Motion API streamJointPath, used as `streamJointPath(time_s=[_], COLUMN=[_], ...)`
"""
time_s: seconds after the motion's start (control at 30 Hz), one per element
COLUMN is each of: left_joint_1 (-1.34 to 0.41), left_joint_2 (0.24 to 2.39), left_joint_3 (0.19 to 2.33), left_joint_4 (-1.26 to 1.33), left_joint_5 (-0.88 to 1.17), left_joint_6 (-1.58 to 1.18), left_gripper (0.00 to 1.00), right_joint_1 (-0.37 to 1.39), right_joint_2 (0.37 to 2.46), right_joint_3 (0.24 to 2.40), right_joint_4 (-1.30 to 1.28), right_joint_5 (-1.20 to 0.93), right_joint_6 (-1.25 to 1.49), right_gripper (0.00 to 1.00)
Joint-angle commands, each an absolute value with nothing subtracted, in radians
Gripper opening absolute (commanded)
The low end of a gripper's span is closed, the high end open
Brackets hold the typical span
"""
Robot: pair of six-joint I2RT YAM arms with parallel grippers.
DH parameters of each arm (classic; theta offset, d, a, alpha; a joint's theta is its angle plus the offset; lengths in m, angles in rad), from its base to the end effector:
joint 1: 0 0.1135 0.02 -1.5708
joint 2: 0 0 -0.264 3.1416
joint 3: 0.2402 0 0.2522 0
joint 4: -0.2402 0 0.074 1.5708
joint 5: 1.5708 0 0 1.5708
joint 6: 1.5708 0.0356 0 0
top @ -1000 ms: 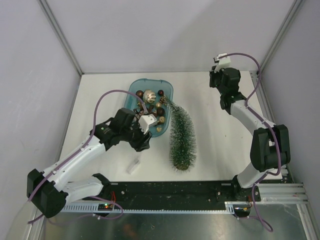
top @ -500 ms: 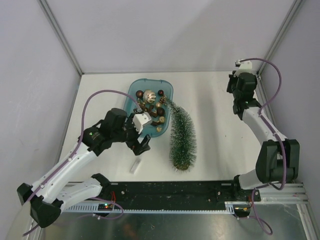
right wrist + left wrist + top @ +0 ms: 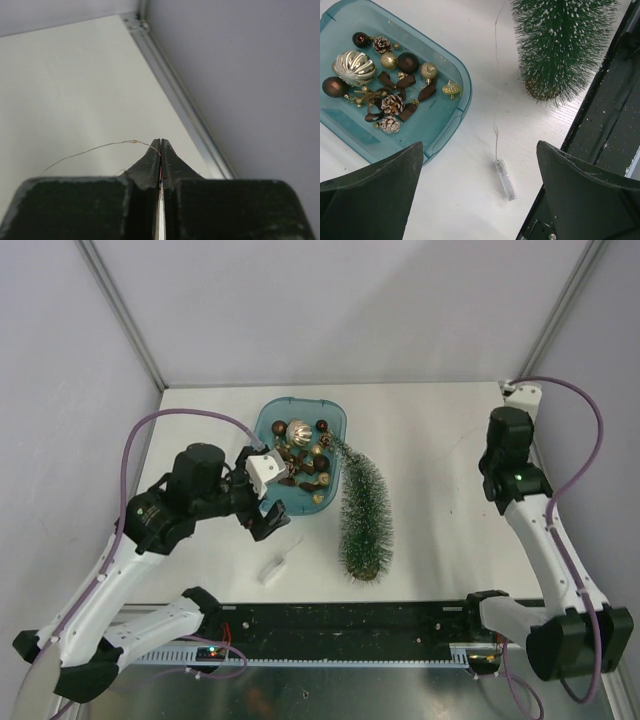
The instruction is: Decorate the small christmas tree
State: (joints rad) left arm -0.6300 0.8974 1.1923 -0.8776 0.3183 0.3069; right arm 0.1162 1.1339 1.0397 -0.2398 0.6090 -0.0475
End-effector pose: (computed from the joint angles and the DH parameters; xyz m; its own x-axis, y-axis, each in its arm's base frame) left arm 0.1246 -0.1046 0.3891 -0.1910 0.4944 -0.8480 0.8690 0.4869 0.0881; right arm 0.2559 0.0094 0.3556 -0.3462 -0.0796 -0.9348 0.4257 0.8745 -0.2322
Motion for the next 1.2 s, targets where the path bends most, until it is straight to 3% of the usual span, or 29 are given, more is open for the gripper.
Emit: streamJointPath(time_s=[0.0, 0.23, 0.43, 0.77, 1.17], left_joint_1=[-0.643, -0.714, -0.806, -0.885, -1.000], left_joint_2=[0.901, 0.940, 1.001, 1.133, 1.234], left_joint_3=[1.254, 1.355, 1.454, 1.625, 1.814], left_joint_4=[-0.923, -0.934, -0.934, -0.932, -0.941], left_joint_5=[0.360, 0.348, 0.343, 0.334, 0.303], left_joint_6=[0.337, 0.326, 0.300, 0.282, 0.307], left_gripper=[1.00, 1.00, 1.00, 1.00, 1.00], right_joint_1=[0.100, 0.052, 0.067, 0.253, 0.340], right_joint_2=[1.027, 0.853, 0.776, 0.636, 0.578], right_joint_3=[1.045, 1.050, 1.087, 1.227, 1.510], right_joint_4=[-0.416, -0.533, -0.798, -1.111, -1.306], right_joint_5=[0.815, 0.816, 0.707, 0.764, 0.011], right_joint_6=[-0.092, -0.110, 0.031, -0.011, -0.069], right_gripper=[0.00, 0.00, 0.00, 0.00, 0.00])
